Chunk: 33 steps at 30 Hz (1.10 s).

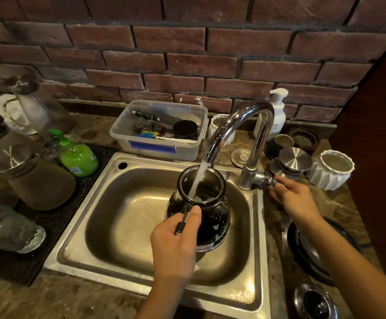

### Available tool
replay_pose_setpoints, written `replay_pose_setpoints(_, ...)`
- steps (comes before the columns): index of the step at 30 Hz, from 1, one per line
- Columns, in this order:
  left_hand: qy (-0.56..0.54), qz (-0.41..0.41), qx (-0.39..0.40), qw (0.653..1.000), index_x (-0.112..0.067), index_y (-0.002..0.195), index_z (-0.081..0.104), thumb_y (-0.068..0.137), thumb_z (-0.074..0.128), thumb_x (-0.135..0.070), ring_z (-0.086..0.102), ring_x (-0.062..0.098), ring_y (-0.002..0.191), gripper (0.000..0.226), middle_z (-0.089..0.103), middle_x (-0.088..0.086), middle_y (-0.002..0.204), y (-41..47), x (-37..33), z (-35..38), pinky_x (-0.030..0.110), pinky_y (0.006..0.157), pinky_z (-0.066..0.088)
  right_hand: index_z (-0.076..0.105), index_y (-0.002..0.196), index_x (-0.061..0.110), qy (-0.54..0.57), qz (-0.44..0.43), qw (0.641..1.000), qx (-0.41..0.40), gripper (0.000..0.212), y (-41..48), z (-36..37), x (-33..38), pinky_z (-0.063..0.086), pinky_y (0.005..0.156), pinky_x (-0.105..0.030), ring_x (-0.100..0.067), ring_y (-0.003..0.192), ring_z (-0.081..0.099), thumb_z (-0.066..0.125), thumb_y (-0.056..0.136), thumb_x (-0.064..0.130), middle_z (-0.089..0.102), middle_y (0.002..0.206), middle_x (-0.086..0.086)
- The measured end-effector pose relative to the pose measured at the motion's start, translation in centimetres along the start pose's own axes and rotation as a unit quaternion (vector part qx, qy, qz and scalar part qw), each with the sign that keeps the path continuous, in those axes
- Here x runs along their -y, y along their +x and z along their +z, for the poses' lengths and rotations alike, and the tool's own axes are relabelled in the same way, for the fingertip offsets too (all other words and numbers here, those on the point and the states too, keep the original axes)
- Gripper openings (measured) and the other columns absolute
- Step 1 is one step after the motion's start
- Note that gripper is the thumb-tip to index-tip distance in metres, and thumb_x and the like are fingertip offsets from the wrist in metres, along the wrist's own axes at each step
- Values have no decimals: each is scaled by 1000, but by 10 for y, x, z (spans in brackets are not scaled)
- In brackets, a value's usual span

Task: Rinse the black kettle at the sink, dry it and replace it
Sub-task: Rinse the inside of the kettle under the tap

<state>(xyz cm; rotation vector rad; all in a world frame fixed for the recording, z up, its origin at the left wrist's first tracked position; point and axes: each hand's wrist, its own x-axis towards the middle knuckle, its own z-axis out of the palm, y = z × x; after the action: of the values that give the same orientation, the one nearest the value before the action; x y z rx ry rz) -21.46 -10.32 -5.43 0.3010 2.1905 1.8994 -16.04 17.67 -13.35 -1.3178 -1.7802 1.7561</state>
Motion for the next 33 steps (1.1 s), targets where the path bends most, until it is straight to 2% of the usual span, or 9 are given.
replay_pose_setpoints(4, -9, -5, -5, 1000, -26, 39, 53, 97, 62, -18, 49, 0, 45, 60, 46, -14, 39, -6, -3, -1, 5, 47, 38, 49, 145, 0, 41, 12, 999, 12, 41, 0, -4, 2, 47, 109, -35, -28, 129, 58, 44, 105, -2, 59, 135, -18)
replay_pose_setpoints(7, -8, 1, -2, 1000, -28, 39, 56, 97, 62, -19, 49, 1, 44, 59, 47, -14, 38, -6, -3, -2, 5, 48, 37, 50, 145, 0, 59, 17, 998, 16, 41, 3, -5, 0, 57, 95, -25, -27, 127, 59, 45, 105, 0, 60, 134, -18)
replay_pose_setpoints(10, -11, 2, -2, 1000, -28, 39, 55, 97, 62, -21, 49, 1, 44, 58, 46, -14, 39, -5, -2, -2, 6, 49, 37, 50, 145, 1, 75, 20, 997, 21, 40, 3, -5, -2, 55, 87, -19, -26, 125, 60, 45, 105, 0, 61, 131, -17)
replay_pose_setpoints(12, -13, 5, -3, 1000, -28, 40, 55, 97, 62, -22, 49, 1, 45, 58, 46, -14, 39, -4, 0, -2, 6, 49, 38, 50, 145, 1, 80, 21, 996, 21, 40, 3, -4, -1, 57, 94, -25, -26, 125, 60, 45, 105, 0, 61, 131, -17)
replay_pose_setpoints(15, 0, 17, -7, 1000, -29, 40, 54, 97, 62, -21, 46, 1, 45, 59, 45, -14, 39, 0, 2, -2, 7, 49, 36, 50, 145, 2, 89, 22, 996, 17, 40, 4, -3, -1, 49, 107, -37, -26, 125, 60, 46, 105, 1, 61, 132, -17)
replay_pose_setpoints(21, 5, 26, -10, 1000, -29, 40, 53, 98, 62, -20, 45, 1, 44, 60, 45, -14, 39, 3, 5, -3, 7, 50, 36, 49, 146, 2, 112, 20, 993, 12, 41, 5, -1, -2, 50, 106, -36, -24, 125, 61, 50, 105, 10, 60, 137, -14)
replay_pose_setpoints(26, 7, 30, -14, 999, -29, 40, 54, 98, 62, -21, 43, 3, 43, 59, 44, -13, 38, 7, 10, -3, 10, 50, 35, 57, 139, 1, 130, 13, 991, 2, 41, 5, -1, -4, 51, 106, -37, -21, 120, 65, 56, 104, 22, 64, 134, -13)
replay_pose_setpoints(30, 8, 43, -6, 999, -31, 40, 56, 100, 60, -18, 47, 1, 44, 61, 47, -14, 38, 8, 12, -4, 7, 51, 36, 58, 138, 1, 145, 21, 989, -4, 40, 7, 0, -4, 52, 103, -35, -21, 119, 66, 57, 103, 21, 66, 132, -13)
replay_pose_setpoints(33, -1, 52, -4, 999, -31, 40, 56, 98, 60, -27, 48, 1, 44, 58, 47, -14, 38, 8, 13, -4, 6, 51, 36, 60, 136, 1, 141, 22, 990, -6, 38, 8, 0, -4, 52, 105, -37, -22, 119, 66, 58, 103, 20, 66, 131, -13)
